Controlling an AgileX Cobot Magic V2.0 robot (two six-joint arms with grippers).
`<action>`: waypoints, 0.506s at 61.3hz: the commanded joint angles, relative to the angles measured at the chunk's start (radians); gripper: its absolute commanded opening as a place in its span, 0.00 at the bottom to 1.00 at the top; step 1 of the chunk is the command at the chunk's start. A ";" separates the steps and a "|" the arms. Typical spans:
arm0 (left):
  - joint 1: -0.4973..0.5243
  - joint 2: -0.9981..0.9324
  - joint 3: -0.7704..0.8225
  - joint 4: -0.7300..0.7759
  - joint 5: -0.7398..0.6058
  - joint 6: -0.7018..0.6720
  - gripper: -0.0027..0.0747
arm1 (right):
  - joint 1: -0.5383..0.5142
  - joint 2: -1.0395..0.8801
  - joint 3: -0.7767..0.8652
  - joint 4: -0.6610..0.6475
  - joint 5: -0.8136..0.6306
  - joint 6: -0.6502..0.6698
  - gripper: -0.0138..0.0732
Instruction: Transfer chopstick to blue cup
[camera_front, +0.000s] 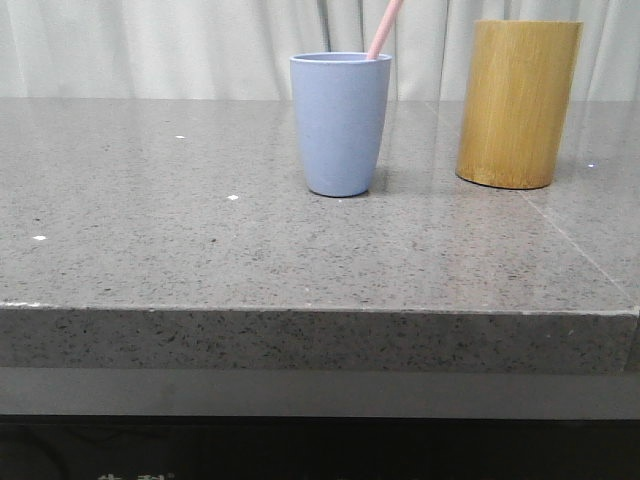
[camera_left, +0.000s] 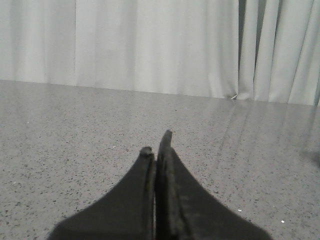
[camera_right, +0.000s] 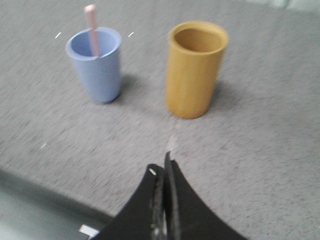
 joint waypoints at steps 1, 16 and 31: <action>0.003 -0.026 0.013 -0.009 -0.074 -0.007 0.01 | -0.069 -0.090 0.111 0.012 -0.223 -0.004 0.08; 0.003 -0.026 0.013 -0.009 -0.074 -0.007 0.01 | -0.222 -0.392 0.544 0.084 -0.581 -0.004 0.08; 0.003 -0.026 0.013 -0.009 -0.074 -0.007 0.01 | -0.271 -0.524 0.789 0.092 -0.767 -0.004 0.08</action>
